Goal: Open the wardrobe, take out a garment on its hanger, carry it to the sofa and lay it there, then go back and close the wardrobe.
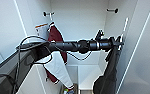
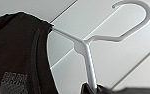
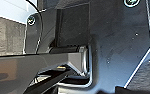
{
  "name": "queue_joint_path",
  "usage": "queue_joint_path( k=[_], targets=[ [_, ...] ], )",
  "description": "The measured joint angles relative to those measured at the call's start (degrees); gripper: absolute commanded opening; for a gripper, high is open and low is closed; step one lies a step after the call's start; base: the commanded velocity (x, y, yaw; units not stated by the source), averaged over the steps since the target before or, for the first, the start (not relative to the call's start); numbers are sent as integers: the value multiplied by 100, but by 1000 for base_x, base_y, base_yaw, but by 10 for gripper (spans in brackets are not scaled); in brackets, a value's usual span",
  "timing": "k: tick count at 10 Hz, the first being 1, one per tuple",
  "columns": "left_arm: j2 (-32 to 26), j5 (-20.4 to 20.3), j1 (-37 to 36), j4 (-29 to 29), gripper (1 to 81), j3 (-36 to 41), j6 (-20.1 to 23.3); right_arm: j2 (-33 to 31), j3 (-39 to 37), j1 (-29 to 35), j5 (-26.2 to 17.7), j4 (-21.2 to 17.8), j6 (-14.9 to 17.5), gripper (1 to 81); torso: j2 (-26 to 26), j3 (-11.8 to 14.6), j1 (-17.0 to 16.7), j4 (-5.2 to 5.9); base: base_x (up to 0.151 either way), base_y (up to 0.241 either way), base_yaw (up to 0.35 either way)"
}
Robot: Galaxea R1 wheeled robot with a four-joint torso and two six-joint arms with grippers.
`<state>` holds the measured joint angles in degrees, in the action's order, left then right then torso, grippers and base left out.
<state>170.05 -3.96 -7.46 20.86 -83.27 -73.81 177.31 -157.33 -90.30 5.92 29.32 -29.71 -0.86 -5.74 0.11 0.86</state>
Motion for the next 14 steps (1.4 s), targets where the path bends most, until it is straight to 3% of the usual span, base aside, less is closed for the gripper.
queue_joint_path(
  k=[9, 14],
  targets=[
    [-517, -483, 556, 149, 10, 577, 26, 1, -2, 13, 0, 0, 2, 811, -5, 0, -4, 0, -112, 0, 0],
    [-692, -533, 636, 163, 10, 739, 52, 0, -5, 13, 2, 0, 5, 811, -5, 0, -2, 0, -117, 0, 0]
  ],
)
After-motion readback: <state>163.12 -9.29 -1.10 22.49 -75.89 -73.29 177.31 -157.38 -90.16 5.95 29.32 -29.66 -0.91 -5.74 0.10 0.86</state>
